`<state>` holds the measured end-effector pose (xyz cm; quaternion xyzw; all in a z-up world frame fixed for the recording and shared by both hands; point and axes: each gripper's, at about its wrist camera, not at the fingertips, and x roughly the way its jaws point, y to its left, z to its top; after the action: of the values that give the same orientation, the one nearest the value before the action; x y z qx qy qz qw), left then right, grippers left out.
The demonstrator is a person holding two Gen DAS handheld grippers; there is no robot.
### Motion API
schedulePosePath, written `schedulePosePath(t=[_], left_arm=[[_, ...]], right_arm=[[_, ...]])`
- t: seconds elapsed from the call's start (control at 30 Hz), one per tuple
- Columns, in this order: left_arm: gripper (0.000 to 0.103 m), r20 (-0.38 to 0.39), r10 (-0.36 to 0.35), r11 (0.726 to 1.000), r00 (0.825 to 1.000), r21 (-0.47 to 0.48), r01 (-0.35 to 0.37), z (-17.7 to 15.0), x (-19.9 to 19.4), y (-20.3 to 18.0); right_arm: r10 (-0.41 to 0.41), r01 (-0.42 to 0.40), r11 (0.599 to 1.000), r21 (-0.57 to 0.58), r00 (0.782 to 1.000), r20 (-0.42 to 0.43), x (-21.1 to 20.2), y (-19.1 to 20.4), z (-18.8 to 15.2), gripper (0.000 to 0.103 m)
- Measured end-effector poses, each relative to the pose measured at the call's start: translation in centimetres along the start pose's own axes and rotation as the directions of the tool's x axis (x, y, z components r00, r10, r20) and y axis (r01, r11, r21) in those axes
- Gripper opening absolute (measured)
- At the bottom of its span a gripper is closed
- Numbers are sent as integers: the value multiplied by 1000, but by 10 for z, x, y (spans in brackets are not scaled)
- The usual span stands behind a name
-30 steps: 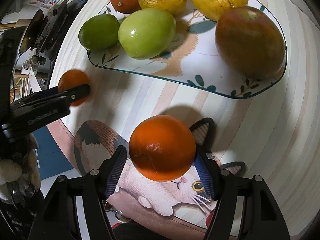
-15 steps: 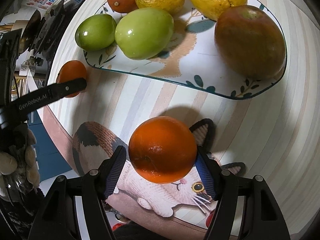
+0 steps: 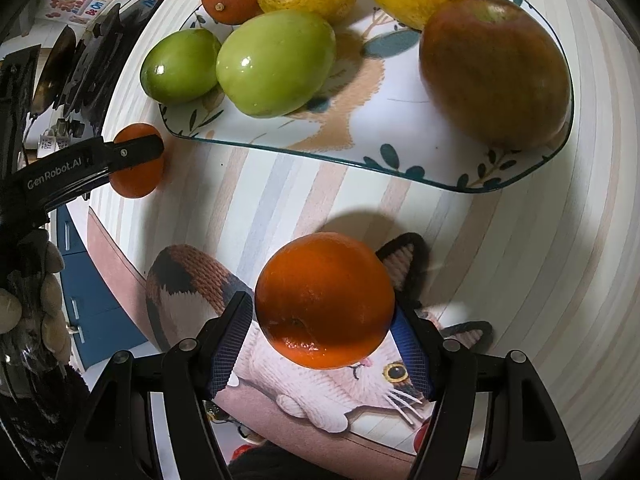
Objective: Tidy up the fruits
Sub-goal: 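Carry both tangerines onto the white plate and open both grippers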
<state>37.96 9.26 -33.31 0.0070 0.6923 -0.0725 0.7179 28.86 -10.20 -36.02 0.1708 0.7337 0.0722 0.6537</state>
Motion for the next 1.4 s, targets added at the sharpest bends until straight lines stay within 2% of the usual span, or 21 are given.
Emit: schedulePosePath(t=[0.13, 0.3, 0.47, 0.63, 0.77, 0.83, 0.93, 1.1, 1.23, 1.4], left_arm=[[61, 21, 13, 1000, 1000, 9, -13, 6, 5, -6], [60, 61, 62, 997, 996, 32, -64, 2, 2, -15], [60, 129, 28, 999, 991, 26, -32, -1, -31, -19], [60, 189, -30, 998, 982, 56, 20, 17, -71, -32], [60, 217, -35, 996, 976, 82, 18, 51, -84, -40], [60, 205, -24, 995, 978, 97, 4, 70, -79, -46], [60, 167, -13, 994, 986, 106, -5, 94, -60, -55], [60, 95, -11, 993, 995, 122, 0, 115, -30, -65], [61, 74, -45, 995, 996, 91, 38, 115, -22, -64], [62, 63, -83, 995, 995, 60, 79, 112, -20, -60]], right_arm=[[-7, 8, 1000, -16, 1000, 18, -2, 0, -1, 70], [-26, 27, 999, -45, 999, 37, -5, 2, -5, 67], [40, -40, 999, -4, 996, 82, -25, -7, -13, 67], [113, -123, 992, 37, 974, 198, -83, -24, -13, 67], [89, -117, 990, 73, 947, 309, -133, -46, 5, 67], [50, -91, 991, 102, 936, 349, -149, -60, 20, 67], [-31, -21, 990, 139, 930, 367, -155, -78, 46, 67], [-109, 53, 982, 181, 941, 320, -137, -102, 83, 67], [-142, 94, 979, 179, 949, 281, -117, -107, 96, 67], [-121, 81, 984, 160, 958, 260, -103, -104, 99, 67]])
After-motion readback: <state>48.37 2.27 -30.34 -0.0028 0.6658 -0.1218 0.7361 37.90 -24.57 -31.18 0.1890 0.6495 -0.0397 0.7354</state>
